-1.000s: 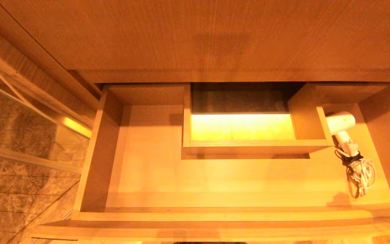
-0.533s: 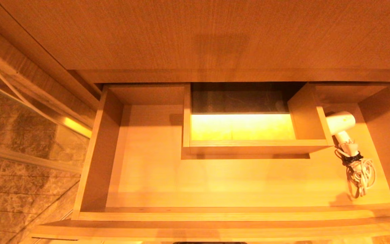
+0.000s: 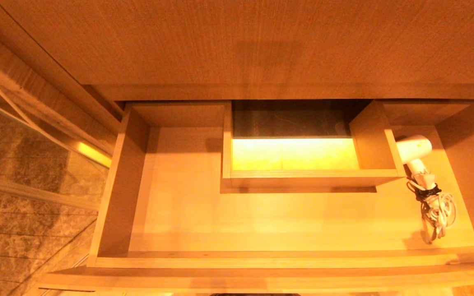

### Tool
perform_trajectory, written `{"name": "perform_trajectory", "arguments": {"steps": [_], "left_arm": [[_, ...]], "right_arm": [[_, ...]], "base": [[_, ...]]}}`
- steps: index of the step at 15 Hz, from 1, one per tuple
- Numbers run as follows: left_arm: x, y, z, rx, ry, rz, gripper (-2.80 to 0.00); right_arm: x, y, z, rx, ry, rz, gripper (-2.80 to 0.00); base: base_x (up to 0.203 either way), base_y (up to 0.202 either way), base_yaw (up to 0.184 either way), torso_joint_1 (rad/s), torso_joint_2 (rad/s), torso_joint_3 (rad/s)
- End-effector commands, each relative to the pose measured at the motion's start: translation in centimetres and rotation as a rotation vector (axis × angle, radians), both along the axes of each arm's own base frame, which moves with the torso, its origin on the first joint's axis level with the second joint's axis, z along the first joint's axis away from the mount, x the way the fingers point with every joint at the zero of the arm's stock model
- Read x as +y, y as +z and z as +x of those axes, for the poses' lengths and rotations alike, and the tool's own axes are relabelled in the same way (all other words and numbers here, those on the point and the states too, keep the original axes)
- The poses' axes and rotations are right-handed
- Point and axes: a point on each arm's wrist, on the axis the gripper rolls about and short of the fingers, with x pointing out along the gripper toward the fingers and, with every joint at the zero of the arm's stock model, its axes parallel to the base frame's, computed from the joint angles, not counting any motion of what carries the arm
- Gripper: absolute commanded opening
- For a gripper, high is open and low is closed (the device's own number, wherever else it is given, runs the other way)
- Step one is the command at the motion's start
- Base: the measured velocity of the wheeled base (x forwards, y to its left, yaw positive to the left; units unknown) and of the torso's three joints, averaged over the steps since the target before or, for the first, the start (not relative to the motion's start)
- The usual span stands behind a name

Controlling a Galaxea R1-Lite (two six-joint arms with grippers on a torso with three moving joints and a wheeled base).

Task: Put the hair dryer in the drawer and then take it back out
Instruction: Pick up the hairdryer

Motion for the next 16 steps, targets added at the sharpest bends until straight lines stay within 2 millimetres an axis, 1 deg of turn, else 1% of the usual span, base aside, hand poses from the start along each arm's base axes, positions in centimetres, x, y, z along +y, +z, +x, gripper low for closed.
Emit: {"name": "perform_trajectory", "arguments": {"steps": [1, 2, 3, 5, 8, 11, 12, 14, 16], "left_arm": [[0.0, 0.0, 0.0, 0.001, 0.0, 0.001, -2.8], [0.0, 0.0, 0.0, 0.001, 0.0, 0.001, -2.8], [0.0, 0.0, 0.0, 0.001, 0.0, -0.001, -2.8], [0.0, 0.0, 0.0, 0.001, 0.0, -0.001, -2.8], [0.0, 0.0, 0.0, 0.001, 0.0, -0.001, -2.8], [0.0, 0.0, 0.0, 0.001, 0.0, -0.001, -2.8], [0.0, 0.0, 0.0, 0.001, 0.0, -0.001, -2.8], [0.0, 0.0, 0.0, 0.001, 0.0, 0.0, -2.8], [0.0, 0.0, 0.0, 0.001, 0.0, 0.001, -2.8]], "right_arm": [[-0.6, 0.2, 0.7, -0.045, -0.055, 0.073, 0.0], [-0.7, 0.3, 0.9, -0.074, -0.096, 0.121, 0.0], [-0.6, 0.1, 0.7, -0.062, -0.112, 0.152, 0.0], [-0.5, 0.1, 0.6, -0.051, -0.114, 0.161, 0.0], [0.2, 0.2, -0.3, -0.079, -0.109, 0.139, 0.0], [0.9, -0.9, -1.1, -0.059, -0.106, 0.144, 0.0], [0.9, -1.1, -1.1, -0.049, -0.104, 0.15, 0.0], [0.6, -1.2, -0.2, -0.035, -0.076, 0.165, 0.0], [0.5, -1.2, 1.3, -0.032, -0.014, 0.173, 0.0]], "base": [[0.0, 0.0, 0.0, 0.0, 0.0, 0.0], [0.0, 0.0, 0.0, 0.0, 0.0, 0.0], [0.0, 0.0, 0.0, 0.0, 0.0, 0.0], [0.0, 0.0, 0.0, 0.0, 0.0, 0.0], [0.0, 0.0, 0.0, 0.0, 0.0, 0.0], [0.0, 0.0, 0.0, 0.0, 0.0, 0.0], [0.0, 0.0, 0.0, 0.0, 0.0, 0.0], [0.0, 0.0, 0.0, 0.0, 0.0, 0.0], [0.0, 0.0, 0.0, 0.0, 0.0, 0.0]]}}
